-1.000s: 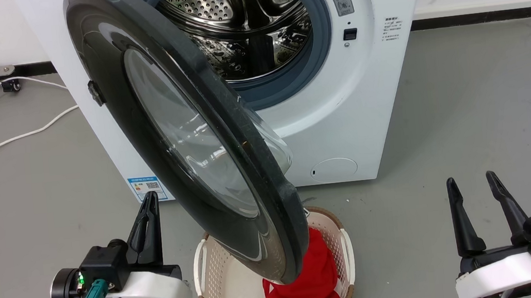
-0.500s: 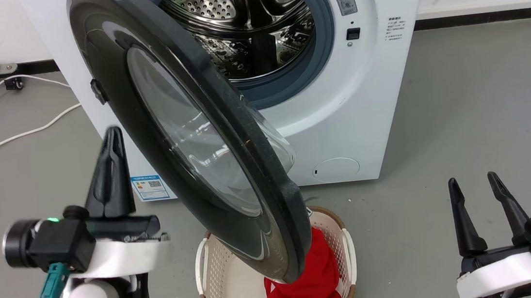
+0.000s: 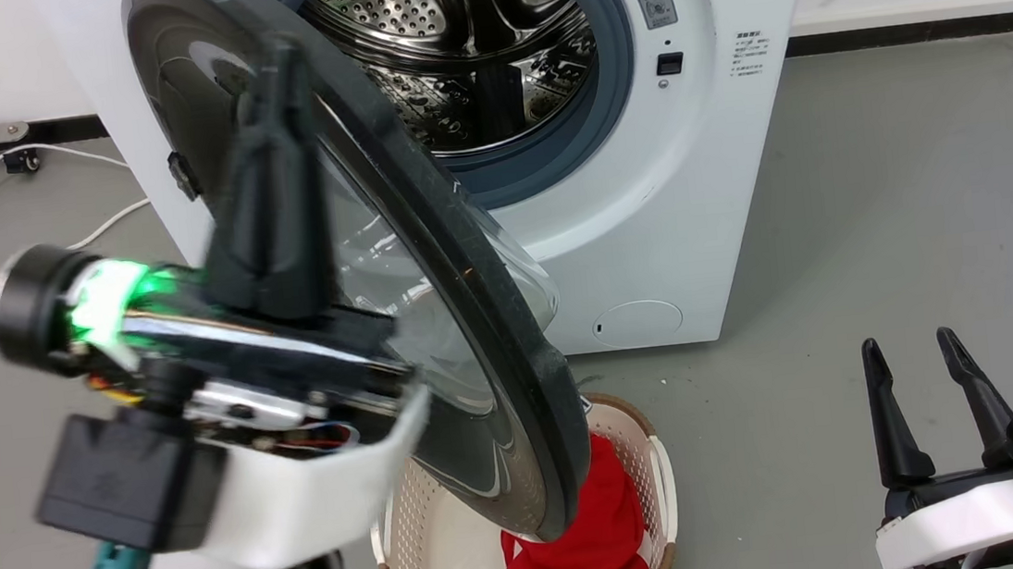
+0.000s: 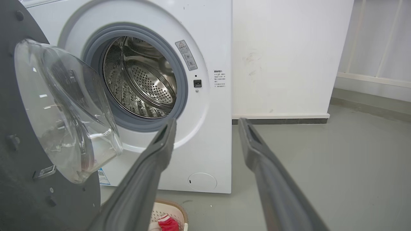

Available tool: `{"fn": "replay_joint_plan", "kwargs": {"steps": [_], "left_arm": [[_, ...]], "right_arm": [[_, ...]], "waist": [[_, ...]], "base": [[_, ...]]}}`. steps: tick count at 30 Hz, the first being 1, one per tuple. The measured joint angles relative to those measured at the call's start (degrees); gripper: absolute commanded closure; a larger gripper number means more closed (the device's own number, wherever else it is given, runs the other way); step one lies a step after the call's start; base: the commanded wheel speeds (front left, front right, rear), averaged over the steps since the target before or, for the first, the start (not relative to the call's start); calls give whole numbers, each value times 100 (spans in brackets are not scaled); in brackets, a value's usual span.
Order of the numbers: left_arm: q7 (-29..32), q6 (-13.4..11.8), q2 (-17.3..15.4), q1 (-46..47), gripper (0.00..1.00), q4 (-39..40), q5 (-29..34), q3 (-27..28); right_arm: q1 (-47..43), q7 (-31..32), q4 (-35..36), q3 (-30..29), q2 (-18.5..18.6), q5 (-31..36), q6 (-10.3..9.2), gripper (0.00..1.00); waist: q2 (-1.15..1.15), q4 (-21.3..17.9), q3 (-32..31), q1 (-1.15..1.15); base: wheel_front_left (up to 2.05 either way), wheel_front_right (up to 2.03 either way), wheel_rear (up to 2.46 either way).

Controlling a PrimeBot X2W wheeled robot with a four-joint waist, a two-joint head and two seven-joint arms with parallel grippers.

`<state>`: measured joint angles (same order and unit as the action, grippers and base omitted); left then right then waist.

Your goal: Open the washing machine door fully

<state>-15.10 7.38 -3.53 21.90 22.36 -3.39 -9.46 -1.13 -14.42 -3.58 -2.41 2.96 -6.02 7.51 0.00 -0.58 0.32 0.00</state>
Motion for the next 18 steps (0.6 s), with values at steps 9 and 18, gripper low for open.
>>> {"fn": "replay_joint_plan", "kwargs": {"steps": [9, 18], "left_arm": [[465, 3, -92, -193, 100, -174, -610, -1470], [1311, 11, -455, -1155, 100, -552, -1246, -2434]], "right_arm": [[-8, 9, -30, -27, 0, -58, -1, 0], [-27, 32, -49, -23, -1, -99, -1, 0]], "waist": [[0, -94, -20, 0], [0, -29, -17, 0]], "base": [[0, 0, 0], [0, 0, 0]]}}
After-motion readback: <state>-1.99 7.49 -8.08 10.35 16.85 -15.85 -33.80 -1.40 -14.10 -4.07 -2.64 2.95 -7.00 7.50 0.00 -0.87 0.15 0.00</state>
